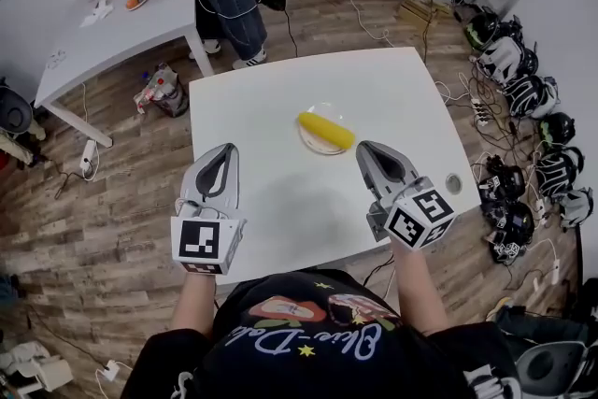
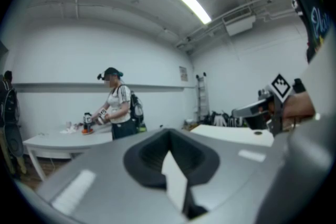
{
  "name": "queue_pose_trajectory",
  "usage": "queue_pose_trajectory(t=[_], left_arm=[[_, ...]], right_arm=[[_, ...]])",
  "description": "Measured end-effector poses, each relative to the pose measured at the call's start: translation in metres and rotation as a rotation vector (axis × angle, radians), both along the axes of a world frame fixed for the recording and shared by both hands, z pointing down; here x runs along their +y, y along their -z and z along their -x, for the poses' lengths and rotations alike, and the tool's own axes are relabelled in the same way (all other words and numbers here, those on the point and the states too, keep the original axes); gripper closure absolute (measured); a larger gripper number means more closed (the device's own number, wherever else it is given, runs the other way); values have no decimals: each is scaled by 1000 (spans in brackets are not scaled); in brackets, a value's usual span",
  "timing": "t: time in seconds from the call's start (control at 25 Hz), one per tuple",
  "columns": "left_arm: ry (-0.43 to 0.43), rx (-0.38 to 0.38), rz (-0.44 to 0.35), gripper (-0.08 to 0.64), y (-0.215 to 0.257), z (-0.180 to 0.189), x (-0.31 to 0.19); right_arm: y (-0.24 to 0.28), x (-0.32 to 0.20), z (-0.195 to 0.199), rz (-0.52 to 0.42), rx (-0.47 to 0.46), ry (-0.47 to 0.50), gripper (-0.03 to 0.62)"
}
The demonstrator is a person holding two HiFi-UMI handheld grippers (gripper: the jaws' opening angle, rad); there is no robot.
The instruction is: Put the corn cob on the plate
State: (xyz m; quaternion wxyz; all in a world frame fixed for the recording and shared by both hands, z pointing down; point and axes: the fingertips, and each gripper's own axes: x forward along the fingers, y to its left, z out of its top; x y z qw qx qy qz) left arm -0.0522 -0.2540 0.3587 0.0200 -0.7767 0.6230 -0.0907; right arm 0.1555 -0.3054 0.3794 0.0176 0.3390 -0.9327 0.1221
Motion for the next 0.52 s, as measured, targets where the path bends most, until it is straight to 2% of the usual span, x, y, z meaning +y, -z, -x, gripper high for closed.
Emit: queue_pose_trajectory(t=[0.52], left_arm=[[20,13,6,566,-6,21,4]], right_arm=[[-1,-1,21,-13,32,14,572]])
